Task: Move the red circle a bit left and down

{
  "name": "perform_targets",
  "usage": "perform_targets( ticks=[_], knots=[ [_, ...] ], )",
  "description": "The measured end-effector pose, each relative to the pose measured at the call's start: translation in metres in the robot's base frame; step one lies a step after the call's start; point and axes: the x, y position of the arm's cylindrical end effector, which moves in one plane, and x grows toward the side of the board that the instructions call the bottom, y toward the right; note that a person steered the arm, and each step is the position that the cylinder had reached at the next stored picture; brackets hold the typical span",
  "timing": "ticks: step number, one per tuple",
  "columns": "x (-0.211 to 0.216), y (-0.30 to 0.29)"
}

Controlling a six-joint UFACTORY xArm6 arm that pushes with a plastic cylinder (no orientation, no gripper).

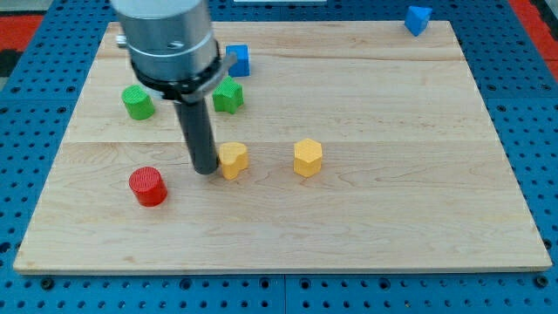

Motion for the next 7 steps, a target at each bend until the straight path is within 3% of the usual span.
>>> perform_targets(
  ticks=[3, 6, 7],
  knots=[
    [0.006, -0.099],
    [0.011, -0.083],
    [0.025, -0.104]
  ],
)
